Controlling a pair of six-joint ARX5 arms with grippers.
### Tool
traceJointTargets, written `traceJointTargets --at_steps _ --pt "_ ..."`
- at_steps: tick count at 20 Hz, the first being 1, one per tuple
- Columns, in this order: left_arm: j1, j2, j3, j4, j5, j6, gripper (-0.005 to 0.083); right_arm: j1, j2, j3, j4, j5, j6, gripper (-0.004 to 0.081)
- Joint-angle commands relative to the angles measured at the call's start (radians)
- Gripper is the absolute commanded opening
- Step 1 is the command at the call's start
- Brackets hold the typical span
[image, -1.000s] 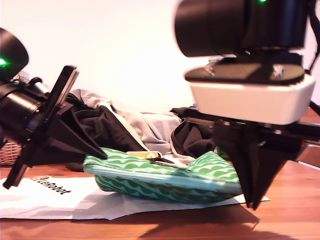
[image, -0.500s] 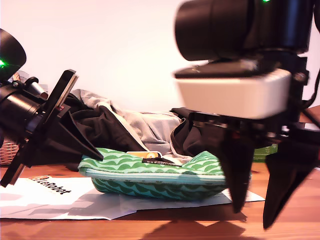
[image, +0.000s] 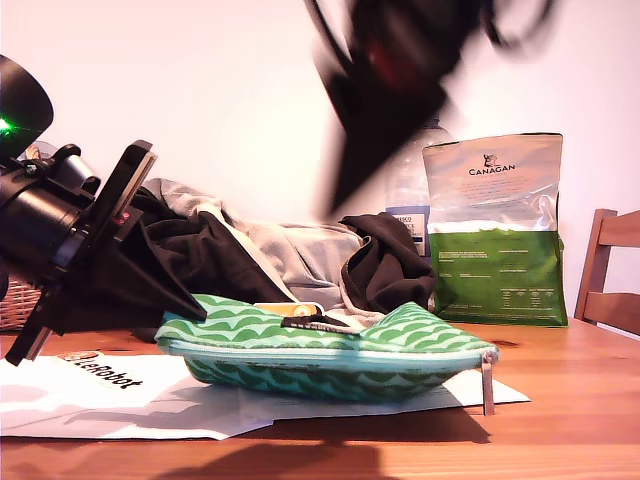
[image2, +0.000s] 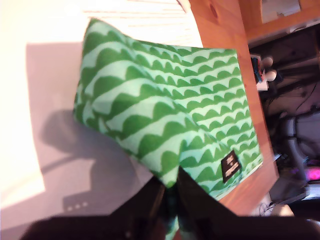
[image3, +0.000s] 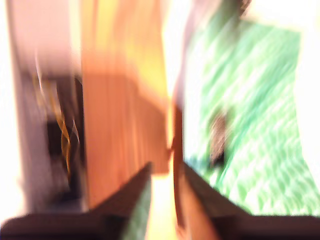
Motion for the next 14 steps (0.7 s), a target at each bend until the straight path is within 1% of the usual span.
traceJointTargets --at_steps 1,2,4,7,8,9,10,14 --pt "-0.016 0.003 0.004 0.013 0.000 0.037 0.0396 0.001 0.009 -0.024 0.002 -0.008 0.026 -0.0005" --pt "-0.026 0.004 0.004 0.011 -0.004 0.065 0.0415 -0.001 0.009 -0.024 0.006 -0.008 0.032 -0.0006" --pt "-0.035 0.003 0.004 -0.003 -0.007 0.139 0.0402 -0.014 0.009 -0.024 0.011 -0.017 0.046 -0.0008" --pt "-0.035 0.002 0.013 -0.063 -0.008 0.201 0.0402 -0.039 0.008 -0.024 0.027 -0.034 0.048 -0.0010" --pt "-0.035 0.002 0.025 -0.118 -0.013 0.219 0.0402 -0.052 0.007 -0.024 0.030 -0.050 0.047 -0.0010" --pt "-0.035 0.002 0.042 -0.184 -0.026 0.275 0.0402 -0.064 0.007 -0.024 0.031 -0.065 0.045 -0.0010" --pt "-0.035 0.002 0.062 -0.253 -0.053 0.285 0.0402 -0.075 0.007 -0.024 0.031 -0.074 0.045 -0.0010" --pt "-0.035 0.002 0.180 -0.537 -0.222 0.448 0.0402 -0.112 0.007 -0.024 0.043 -0.122 0.044 -0.0010"
